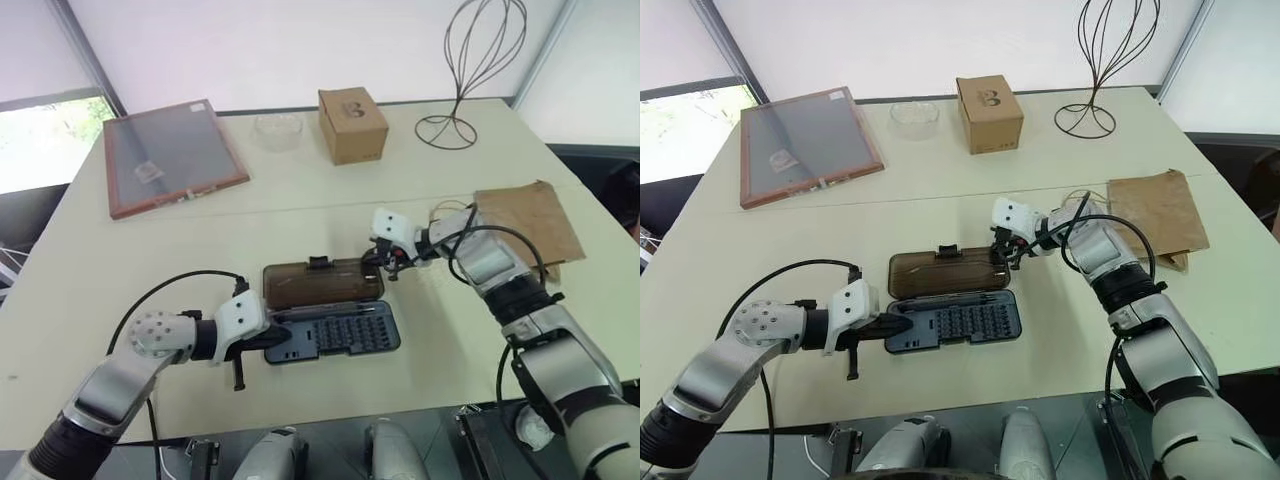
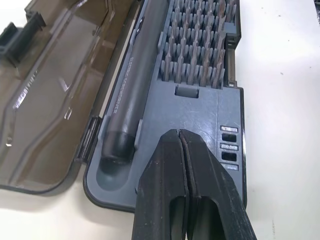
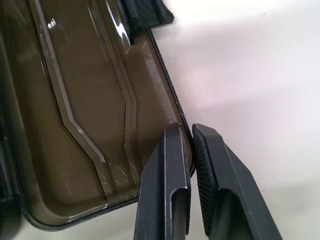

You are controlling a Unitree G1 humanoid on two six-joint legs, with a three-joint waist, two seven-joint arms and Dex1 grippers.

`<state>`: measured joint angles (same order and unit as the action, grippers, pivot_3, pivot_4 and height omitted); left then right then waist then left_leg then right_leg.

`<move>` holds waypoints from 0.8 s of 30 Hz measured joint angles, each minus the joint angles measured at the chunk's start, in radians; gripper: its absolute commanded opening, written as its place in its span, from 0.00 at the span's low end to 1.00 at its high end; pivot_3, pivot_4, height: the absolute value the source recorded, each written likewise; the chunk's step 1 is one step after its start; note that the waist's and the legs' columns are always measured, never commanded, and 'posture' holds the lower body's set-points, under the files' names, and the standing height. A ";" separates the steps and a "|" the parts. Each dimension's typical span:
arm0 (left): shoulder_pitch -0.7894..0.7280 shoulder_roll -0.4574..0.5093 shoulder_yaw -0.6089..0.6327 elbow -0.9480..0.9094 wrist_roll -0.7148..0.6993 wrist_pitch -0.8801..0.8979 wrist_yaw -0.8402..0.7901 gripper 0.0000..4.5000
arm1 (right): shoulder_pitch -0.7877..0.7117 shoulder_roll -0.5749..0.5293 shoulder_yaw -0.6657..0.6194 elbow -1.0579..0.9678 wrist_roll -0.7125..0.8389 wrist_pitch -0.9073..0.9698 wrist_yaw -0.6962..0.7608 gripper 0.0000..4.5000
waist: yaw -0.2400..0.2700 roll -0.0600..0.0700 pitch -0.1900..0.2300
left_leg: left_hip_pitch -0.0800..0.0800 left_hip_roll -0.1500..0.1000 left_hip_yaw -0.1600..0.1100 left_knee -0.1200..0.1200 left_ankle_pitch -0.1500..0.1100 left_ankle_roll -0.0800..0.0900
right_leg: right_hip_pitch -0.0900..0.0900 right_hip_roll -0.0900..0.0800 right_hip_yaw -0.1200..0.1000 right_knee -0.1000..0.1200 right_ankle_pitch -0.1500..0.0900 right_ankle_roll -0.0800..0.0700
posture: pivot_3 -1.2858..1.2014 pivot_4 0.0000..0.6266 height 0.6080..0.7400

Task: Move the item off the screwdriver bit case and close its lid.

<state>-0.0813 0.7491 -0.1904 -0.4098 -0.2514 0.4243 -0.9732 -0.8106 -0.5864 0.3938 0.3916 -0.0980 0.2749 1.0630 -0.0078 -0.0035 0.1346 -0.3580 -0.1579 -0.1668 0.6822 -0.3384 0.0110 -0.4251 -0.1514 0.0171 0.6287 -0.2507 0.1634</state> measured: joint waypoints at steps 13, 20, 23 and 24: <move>-0.006 0.001 0.009 0.015 -0.003 -0.004 -0.018 0.00 | 0.242 -0.098 -0.105 -0.514 -0.072 0.124 -0.166 0.01 | 0.021 0.002 0.001 | -0.001 0.000 0.001 0.000 0.000 0.000 | -0.001 0.000 0.001 0.000 0.000 0.000 | 0.52 0.24 1.00; -0.019 -0.088 0.128 0.013 -0.288 0.285 0.019 0.00 | 0.273 -0.098 -0.103 -0.548 -0.120 0.087 -0.223 0.01 | 0.020 0.002 0.003 | -0.002 0.000 0.001 0.000 0.000 0.000 | -0.003 0.000 0.001 0.000 0.000 0.000 | 0.52 0.24 1.00; -0.065 -0.107 0.289 0.017 -0.548 0.493 0.065 0.00 | 0.281 -0.101 -0.100 -0.546 -0.145 0.028 -0.239 0.01 | 0.018 0.002 0.004 | -0.003 0.001 0.001 0.000 0.000 0.000 | -0.005 0.001 0.001 0.001 0.000 0.000 | 0.52 0.24 1.00; -0.090 -0.130 0.346 0.033 -0.616 0.535 0.101 0.00 | 0.287 -0.105 -0.100 -0.544 -0.154 0.008 -0.246 0.01 | 0.018 0.002 0.004 | -0.003 0.001 0.001 0.000 0.000 0.000 | -0.005 0.001 0.001 0.001 0.000 0.000 | 0.52 0.24 1.00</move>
<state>-0.1716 0.6192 0.1559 -0.3765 -0.8673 0.9593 -0.8717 -0.5239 -0.6912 0.2941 -0.1527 -0.2521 0.2830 0.8174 0.0106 -0.0011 0.1386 -0.3612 -0.1574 -0.1660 0.6824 -0.3382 0.0107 -0.4299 -0.1508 0.0178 0.6300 -0.2508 0.1635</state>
